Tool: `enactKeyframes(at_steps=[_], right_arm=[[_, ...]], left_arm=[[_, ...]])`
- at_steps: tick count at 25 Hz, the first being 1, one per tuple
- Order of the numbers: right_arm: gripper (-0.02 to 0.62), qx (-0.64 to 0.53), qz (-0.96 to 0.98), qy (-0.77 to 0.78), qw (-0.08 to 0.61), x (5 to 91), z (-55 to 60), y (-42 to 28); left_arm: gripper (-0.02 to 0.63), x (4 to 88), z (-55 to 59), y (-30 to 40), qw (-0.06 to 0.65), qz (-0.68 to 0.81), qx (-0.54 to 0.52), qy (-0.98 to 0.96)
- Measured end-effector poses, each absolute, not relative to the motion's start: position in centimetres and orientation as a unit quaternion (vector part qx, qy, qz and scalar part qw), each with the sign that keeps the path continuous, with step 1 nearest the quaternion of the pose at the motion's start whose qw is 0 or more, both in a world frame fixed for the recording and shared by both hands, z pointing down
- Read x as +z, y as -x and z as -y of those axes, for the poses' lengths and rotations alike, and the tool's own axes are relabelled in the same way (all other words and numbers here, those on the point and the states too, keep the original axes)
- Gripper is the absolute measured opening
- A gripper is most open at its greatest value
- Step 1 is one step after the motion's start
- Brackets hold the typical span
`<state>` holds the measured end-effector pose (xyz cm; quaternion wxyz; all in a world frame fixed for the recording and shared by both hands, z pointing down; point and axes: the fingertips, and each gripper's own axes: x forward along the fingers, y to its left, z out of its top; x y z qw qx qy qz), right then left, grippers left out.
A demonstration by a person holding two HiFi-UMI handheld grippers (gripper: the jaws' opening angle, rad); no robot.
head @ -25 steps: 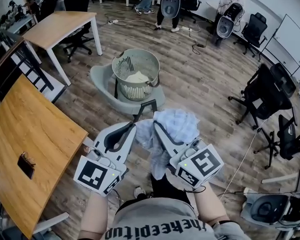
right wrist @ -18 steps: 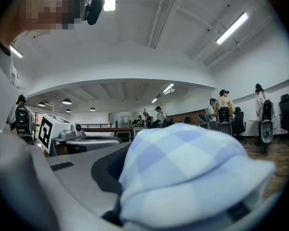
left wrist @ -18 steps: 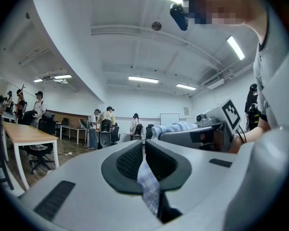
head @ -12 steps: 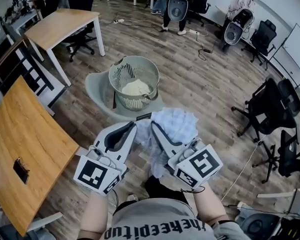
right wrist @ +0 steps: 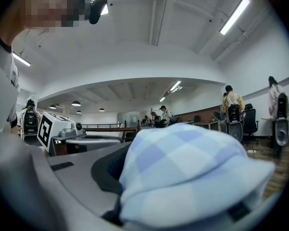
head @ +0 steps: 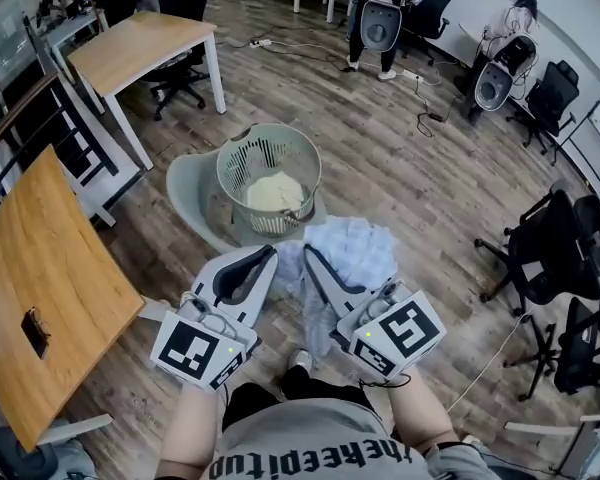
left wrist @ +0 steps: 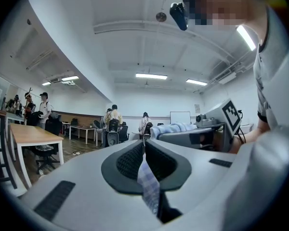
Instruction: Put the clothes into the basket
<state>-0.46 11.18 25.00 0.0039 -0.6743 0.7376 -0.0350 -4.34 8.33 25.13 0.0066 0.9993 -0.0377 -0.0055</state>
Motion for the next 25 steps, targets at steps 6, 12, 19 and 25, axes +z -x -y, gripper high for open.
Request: enactKeyframes(at_steps=[6,12,19,25], right_arm=[[0.035,-0.037,-0.748,0.663,0.008,25.6,-10.7,-1.8],[0.035,-0.043,-0.75,0.659,0.016,25.7,-9.8,-3.2],[0.035,-0.05,-0.746,0.664,0.017,26.1,-8.2,-4.3],[0.035,-0.056,-0.739,0.671,0.014,26.6,-6.1,-5.5]], left_arm=[[0.029,25.7,-8.1,2.4,0.005,0.055,-0.001,-0.998],[0.029,25.8,-7.3,1.3,0.006,0.063,0.007,-0.998],[0.029,26.3,-5.5,0.1,0.017,0.055,0.012,-0.998],[0.029,26.6,-3.2,-1.3,0.014,0.048,0.014,-0.999]])
